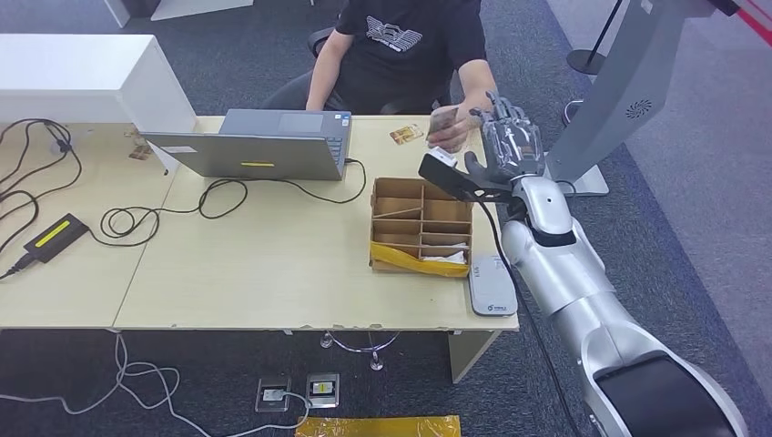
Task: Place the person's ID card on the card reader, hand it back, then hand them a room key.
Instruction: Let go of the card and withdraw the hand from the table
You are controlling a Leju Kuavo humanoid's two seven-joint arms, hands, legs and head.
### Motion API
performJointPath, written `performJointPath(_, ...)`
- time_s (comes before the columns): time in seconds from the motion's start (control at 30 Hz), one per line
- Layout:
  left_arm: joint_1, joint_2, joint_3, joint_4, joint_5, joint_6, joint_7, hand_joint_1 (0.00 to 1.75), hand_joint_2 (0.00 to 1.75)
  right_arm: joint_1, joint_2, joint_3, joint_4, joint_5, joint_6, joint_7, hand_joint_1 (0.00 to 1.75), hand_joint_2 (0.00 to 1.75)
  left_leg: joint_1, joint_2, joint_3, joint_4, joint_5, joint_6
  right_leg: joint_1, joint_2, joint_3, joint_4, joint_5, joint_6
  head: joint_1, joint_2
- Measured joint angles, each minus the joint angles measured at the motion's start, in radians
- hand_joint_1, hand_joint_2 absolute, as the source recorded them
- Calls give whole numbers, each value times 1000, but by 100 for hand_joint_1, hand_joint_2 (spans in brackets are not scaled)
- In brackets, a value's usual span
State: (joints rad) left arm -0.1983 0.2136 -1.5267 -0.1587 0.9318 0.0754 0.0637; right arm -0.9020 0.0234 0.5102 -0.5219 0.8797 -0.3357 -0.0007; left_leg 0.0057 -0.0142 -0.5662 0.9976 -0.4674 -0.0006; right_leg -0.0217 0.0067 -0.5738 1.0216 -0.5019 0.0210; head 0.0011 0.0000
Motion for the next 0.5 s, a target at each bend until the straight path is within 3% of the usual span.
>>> performJointPath(0.5, 0, 7, 0, 0, -4, 0, -7, 0, 0, -17, -45, -2, 0, -10, 0, -8, 0, 175, 0, 0, 0, 0, 0, 0, 0, 0, 0, 0, 0, 0, 0, 0)
